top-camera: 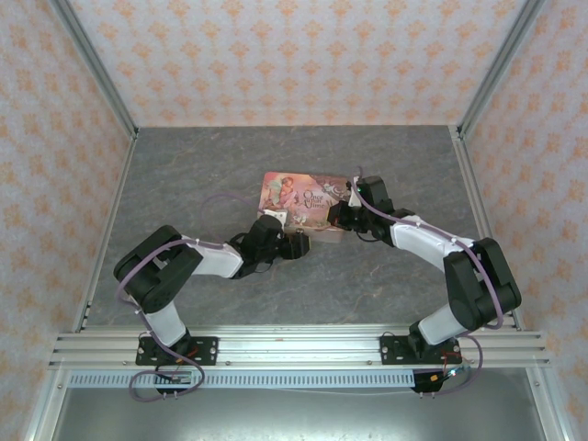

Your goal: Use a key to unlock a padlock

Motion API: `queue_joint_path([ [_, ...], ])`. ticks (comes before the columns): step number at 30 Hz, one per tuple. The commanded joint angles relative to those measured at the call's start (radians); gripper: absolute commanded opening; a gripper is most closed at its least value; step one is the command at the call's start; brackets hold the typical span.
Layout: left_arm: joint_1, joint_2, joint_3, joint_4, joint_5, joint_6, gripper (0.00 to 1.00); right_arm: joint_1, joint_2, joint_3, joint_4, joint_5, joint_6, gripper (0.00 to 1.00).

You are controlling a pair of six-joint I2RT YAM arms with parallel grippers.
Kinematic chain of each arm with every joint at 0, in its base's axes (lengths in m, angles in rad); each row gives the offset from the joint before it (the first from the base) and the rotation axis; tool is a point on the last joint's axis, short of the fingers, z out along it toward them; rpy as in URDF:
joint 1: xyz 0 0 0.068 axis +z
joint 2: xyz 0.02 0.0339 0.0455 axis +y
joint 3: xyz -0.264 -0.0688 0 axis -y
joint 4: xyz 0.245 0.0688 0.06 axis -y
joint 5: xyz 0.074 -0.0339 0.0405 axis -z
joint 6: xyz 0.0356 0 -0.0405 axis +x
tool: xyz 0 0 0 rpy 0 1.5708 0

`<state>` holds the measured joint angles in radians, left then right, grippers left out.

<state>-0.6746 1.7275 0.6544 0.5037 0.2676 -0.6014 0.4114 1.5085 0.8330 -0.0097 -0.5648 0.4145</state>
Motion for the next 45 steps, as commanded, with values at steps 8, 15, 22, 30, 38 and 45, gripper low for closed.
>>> queue_joint_path([
  [8,-0.011,0.047,0.046,0.034,-0.050,0.017,0.60,-0.001,0.024,-0.043,-0.029,0.039,-0.013,0.00],
  [15,-0.021,0.047,0.060,0.024,-0.056,0.013,0.52,-0.002,0.023,-0.054,-0.015,0.031,-0.009,0.00],
  [22,-0.031,0.049,0.074,0.015,-0.065,0.012,0.46,-0.002,0.024,-0.057,-0.007,0.027,-0.003,0.00],
  [30,-0.035,0.052,0.086,-0.003,-0.082,-0.001,0.41,-0.001,0.022,-0.064,0.005,0.022,0.005,0.00],
  [38,-0.039,0.057,0.102,-0.028,-0.102,-0.014,0.35,0.001,0.019,-0.069,0.011,0.019,0.010,0.00],
  [45,-0.040,0.050,0.102,-0.030,-0.110,-0.023,0.27,0.003,-0.008,-0.084,0.043,0.016,0.009,0.00],
])
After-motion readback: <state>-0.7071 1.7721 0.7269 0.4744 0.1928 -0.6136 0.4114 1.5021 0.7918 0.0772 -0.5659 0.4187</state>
